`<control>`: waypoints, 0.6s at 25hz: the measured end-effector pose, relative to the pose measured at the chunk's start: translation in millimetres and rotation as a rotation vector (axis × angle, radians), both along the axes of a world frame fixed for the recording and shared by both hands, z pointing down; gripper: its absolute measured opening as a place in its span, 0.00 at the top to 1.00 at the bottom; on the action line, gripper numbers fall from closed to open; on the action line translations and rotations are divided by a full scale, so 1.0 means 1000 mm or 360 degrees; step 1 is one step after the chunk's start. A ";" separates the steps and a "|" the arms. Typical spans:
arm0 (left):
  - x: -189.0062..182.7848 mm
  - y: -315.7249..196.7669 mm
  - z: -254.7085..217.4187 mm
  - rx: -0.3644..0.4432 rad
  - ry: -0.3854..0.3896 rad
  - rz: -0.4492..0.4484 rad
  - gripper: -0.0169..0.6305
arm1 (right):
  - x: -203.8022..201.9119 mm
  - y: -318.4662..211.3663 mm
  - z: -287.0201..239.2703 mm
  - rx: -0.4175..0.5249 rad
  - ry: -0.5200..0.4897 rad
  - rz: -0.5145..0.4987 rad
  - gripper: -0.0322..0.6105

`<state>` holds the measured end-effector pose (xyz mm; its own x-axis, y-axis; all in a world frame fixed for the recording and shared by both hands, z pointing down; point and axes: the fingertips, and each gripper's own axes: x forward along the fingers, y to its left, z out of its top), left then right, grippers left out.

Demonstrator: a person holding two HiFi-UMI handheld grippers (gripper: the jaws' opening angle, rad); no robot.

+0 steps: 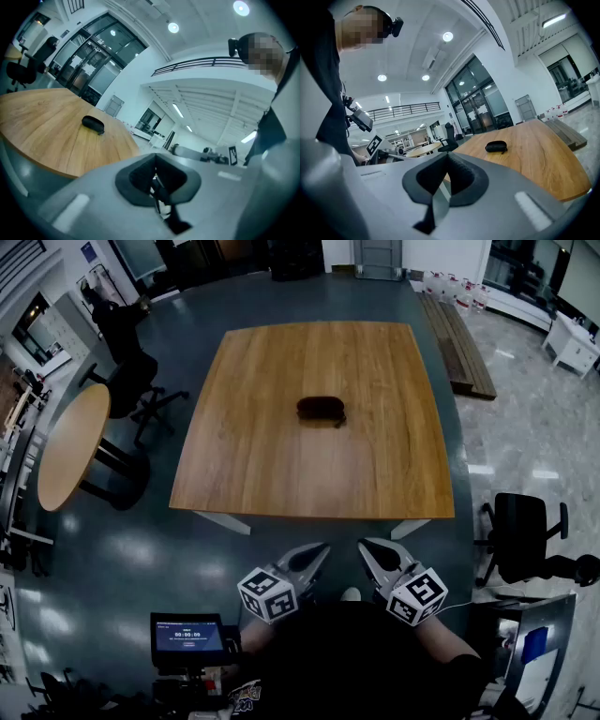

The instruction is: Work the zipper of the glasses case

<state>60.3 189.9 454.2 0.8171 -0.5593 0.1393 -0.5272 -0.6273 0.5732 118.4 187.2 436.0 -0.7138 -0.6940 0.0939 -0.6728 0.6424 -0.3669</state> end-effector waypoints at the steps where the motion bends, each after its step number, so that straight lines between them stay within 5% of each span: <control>1: -0.001 0.001 -0.001 0.0001 0.0001 -0.0001 0.97 | -0.001 0.001 0.000 0.0000 0.0001 0.0000 0.94; 15: -0.003 0.000 -0.002 -0.0010 0.0000 -0.0013 0.97 | -0.002 0.002 -0.005 0.0025 -0.0045 -0.0031 0.94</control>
